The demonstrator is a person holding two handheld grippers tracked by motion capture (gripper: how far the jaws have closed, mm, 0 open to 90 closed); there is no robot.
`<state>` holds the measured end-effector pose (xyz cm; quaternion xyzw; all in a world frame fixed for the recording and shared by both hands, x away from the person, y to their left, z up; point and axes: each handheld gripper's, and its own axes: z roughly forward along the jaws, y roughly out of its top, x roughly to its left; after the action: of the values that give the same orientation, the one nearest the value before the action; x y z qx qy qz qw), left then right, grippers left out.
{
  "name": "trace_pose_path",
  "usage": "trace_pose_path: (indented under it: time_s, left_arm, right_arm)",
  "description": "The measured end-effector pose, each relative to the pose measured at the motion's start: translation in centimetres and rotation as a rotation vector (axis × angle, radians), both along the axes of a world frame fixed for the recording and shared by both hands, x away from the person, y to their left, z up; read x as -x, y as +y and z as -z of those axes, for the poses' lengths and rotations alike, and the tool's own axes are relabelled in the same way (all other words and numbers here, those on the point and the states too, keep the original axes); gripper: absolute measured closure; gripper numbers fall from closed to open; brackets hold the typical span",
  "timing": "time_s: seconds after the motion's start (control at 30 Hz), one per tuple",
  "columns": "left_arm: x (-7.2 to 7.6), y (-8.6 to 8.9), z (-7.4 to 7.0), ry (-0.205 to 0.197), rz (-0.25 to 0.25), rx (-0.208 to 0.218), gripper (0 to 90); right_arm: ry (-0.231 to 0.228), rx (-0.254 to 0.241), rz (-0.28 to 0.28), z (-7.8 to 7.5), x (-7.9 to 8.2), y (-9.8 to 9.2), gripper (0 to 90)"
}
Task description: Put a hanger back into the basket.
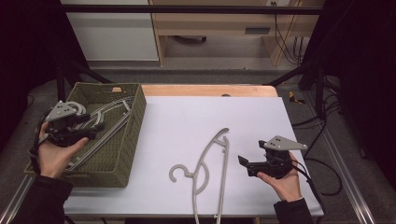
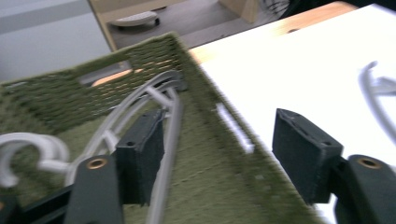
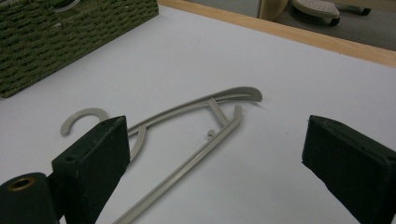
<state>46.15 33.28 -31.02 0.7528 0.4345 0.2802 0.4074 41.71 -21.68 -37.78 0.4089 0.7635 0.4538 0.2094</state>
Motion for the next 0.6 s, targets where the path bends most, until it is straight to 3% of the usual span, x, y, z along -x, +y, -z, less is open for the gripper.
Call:
trace_pose_path:
  time_s: [0.13, 0.3, 0.5, 0.6]
  left_arm:
    - [1.1, -2.0, 0.3, -0.016, 0.044, 0.07, 28.7]
    - [2.0, -4.5, 1.2, -0.022, 0.085, 0.045, 25.8]
    - [2.7, -7.2, 2.5, 0.0, 0.142, 0.067, 24.2]
    - [3.1, -8.5, 3.2, 0.009, 0.167, 0.058, 23.8]
  right_arm:
    - [-0.005, -0.008, 0.003, -0.1, 0.1, -0.1, 8.1]
    - [-0.009, -0.006, 0.007, -0.1, 0.0, -0.1, 7.8]
    - [-0.006, -0.007, 0.008, -0.1, 0.1, -0.1, 7.8]
    - [-0.009, -0.008, 0.008, -0.1, 0.2, -0.2, 7.8]
